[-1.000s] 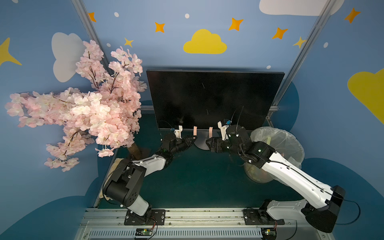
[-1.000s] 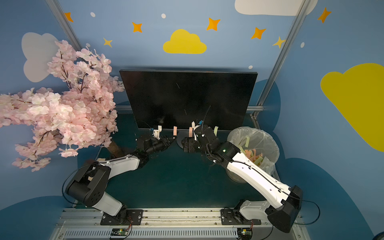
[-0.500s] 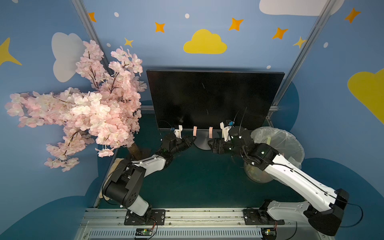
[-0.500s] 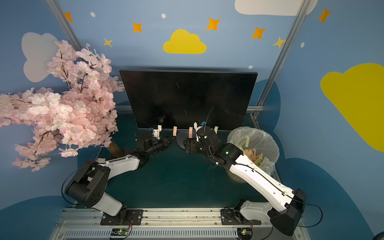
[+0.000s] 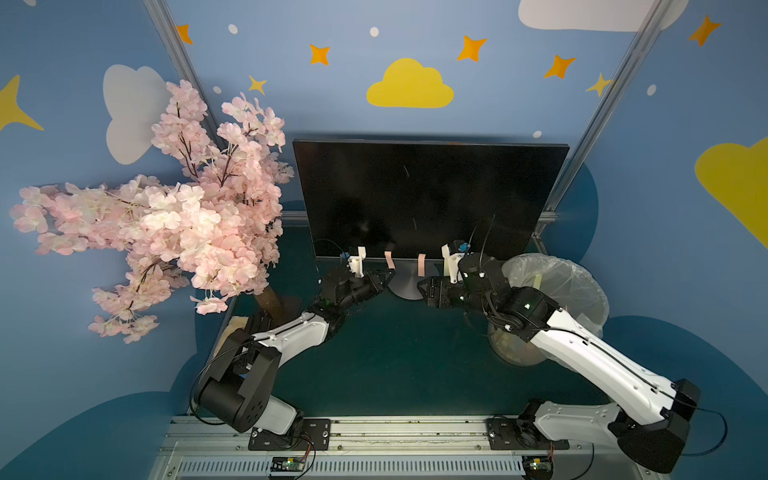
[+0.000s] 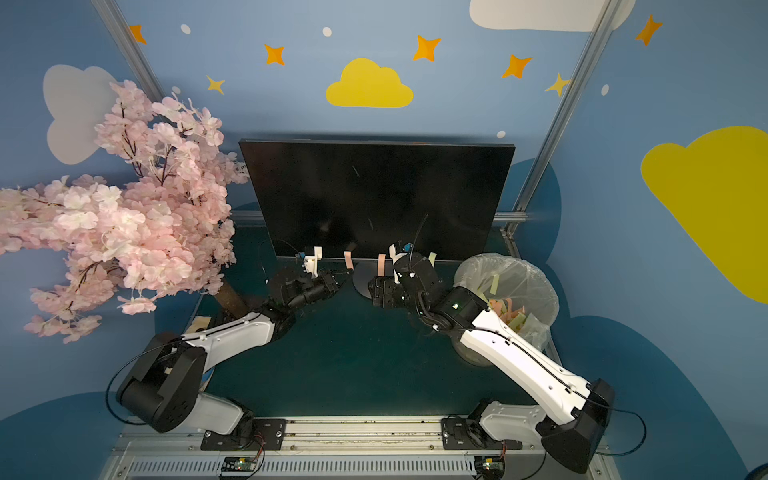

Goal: Remove the sticky note from the monitor
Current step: Tear off the sticky note from the monitor.

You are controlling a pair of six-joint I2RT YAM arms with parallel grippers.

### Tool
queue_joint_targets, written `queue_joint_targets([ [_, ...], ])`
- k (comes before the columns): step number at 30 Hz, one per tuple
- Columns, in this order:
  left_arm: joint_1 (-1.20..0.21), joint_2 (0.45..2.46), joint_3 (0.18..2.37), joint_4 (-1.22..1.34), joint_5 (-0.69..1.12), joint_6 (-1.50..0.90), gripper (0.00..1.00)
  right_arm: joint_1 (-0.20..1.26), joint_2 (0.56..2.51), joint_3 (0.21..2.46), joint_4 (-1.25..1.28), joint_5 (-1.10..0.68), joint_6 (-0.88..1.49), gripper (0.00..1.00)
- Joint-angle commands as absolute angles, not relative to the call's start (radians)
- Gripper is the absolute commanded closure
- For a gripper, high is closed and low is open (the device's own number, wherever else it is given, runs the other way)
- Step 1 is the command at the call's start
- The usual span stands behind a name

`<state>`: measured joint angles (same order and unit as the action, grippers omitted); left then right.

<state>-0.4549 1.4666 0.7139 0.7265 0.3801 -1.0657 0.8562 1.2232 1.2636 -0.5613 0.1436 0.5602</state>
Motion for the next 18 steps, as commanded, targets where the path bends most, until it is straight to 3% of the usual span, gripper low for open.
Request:
queue_joint_targets([
  [1, -0.475, 1.423, 0.690, 0.715, 0.372, -1.069, 0.98, 0.850, 1.185, 1.266, -0.587, 0.164, 0.554, 0.22],
  [18, -0.572, 1.272, 0.849, 0.424, 0.366, -0.908, 0.98, 0.690, 1.063, 1.266, -0.641, 0.155, 0.554, 0.22],
])
